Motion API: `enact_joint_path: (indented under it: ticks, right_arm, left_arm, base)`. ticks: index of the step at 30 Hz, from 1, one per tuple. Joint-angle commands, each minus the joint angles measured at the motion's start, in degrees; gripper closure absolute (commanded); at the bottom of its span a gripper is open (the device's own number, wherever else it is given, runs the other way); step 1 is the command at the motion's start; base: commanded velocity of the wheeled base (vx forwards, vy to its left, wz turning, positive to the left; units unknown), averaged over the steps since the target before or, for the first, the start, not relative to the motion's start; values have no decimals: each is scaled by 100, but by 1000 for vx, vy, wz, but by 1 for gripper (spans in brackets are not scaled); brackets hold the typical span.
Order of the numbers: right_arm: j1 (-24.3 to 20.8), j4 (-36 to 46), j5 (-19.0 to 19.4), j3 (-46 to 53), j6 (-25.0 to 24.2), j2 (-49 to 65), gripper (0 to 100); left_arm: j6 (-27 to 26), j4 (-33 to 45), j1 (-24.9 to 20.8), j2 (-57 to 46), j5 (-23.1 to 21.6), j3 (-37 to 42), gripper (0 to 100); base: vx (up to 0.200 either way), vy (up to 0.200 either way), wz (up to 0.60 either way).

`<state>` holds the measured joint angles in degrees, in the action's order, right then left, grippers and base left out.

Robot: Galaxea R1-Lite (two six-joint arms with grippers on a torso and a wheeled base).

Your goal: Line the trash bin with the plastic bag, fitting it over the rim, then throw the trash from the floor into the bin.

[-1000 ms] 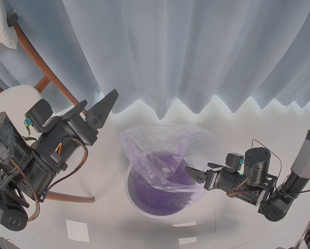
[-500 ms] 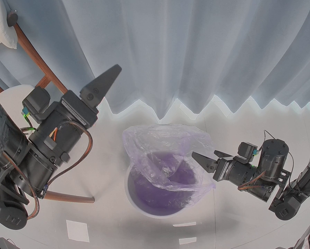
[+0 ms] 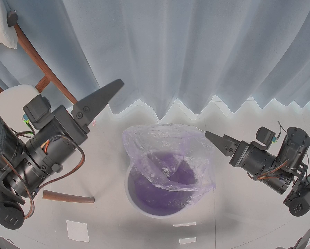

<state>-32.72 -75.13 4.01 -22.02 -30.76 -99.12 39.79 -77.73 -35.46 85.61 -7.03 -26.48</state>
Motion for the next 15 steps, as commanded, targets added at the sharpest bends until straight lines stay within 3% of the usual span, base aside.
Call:
enact_joint_path:
  ticks: [1,13,15]
  right_arm:
    - [-6,7,65,119,-18,227,0]
    - [-6,-46,56,163,-27,-19,0]
    - [-6,-98,47,189,-18,-55,0]
  left_arm:
    - [2,12,417,34,-70,-77,0]
    - [-15,91,329,96,-474,363,0]
    - [-6,91,233,105,-466,363,0]
  base:
    - [-200,0,0]
    - [-200,0,0]
    - [0,0,0]
